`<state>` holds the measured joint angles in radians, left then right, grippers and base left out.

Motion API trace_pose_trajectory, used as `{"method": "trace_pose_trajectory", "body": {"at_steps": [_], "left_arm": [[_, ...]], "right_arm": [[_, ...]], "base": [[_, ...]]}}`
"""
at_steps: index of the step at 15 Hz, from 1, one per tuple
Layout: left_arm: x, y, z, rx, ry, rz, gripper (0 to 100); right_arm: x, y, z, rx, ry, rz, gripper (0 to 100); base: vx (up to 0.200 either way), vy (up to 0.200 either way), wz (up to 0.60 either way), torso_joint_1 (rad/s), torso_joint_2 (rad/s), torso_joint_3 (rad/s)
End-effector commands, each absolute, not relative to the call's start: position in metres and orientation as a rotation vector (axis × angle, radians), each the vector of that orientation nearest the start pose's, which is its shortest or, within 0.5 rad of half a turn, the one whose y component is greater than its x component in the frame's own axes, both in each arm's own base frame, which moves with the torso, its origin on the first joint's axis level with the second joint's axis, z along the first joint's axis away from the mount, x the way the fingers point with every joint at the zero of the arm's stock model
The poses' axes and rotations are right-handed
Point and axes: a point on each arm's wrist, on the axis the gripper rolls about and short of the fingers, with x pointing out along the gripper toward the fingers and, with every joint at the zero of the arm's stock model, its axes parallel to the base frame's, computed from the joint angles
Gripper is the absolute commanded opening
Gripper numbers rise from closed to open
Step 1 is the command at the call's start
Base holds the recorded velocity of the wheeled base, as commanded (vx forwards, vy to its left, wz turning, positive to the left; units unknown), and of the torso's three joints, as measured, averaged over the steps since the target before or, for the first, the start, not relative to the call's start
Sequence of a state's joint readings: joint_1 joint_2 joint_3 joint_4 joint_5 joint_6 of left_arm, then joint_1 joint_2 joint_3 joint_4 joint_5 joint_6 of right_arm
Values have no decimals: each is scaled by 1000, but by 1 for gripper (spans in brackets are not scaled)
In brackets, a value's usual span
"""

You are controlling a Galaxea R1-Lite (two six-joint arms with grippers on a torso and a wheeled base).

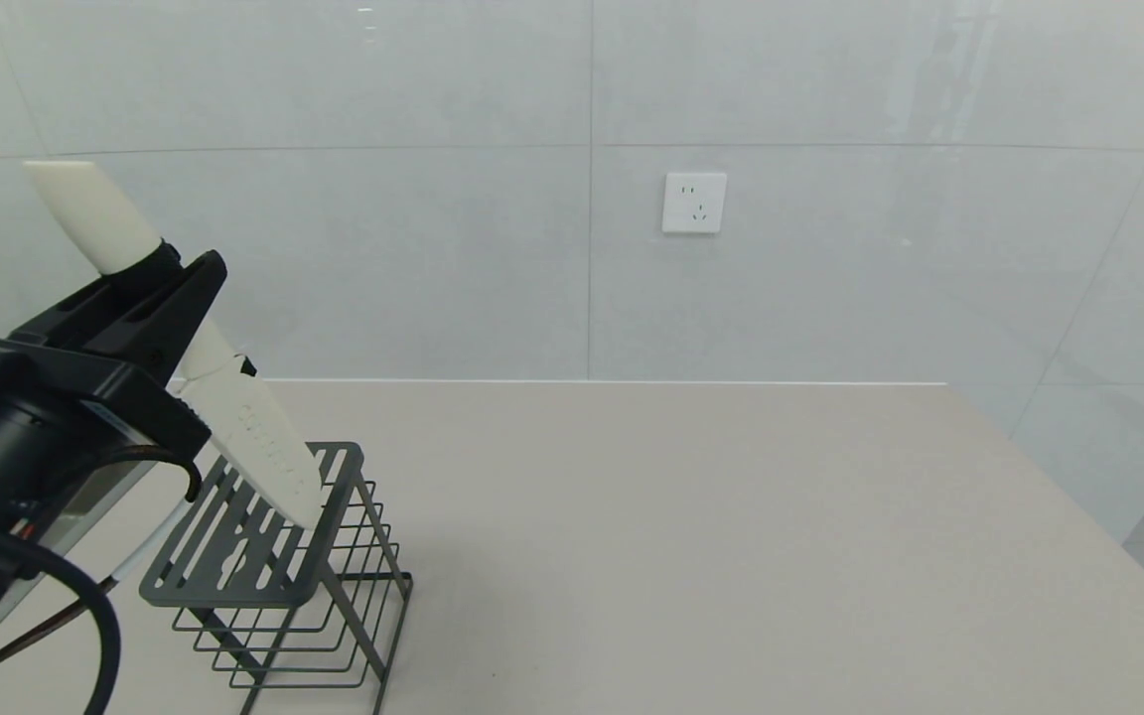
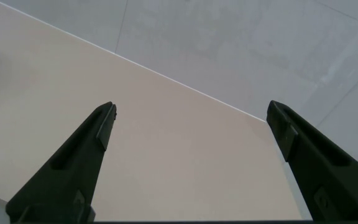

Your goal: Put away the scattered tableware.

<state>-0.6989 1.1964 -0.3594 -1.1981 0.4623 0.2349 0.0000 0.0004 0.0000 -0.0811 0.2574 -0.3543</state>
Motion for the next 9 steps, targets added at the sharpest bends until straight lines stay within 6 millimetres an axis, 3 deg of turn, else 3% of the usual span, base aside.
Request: {"method": "trace_pose_trajectory", "body": {"at_steps": [1, 9], "left_arm": [[127, -96, 235, 45, -327, -205, 0], [124, -97, 230, 57, -309, -207, 0]], "right_arm": [[-24, 6, 84, -363, -126, 241, 100], [-24, 6, 84, -363, -126, 241, 100]], "base": [[0, 0, 0, 0, 0, 0], [0, 0, 0, 0, 0, 0]]}}
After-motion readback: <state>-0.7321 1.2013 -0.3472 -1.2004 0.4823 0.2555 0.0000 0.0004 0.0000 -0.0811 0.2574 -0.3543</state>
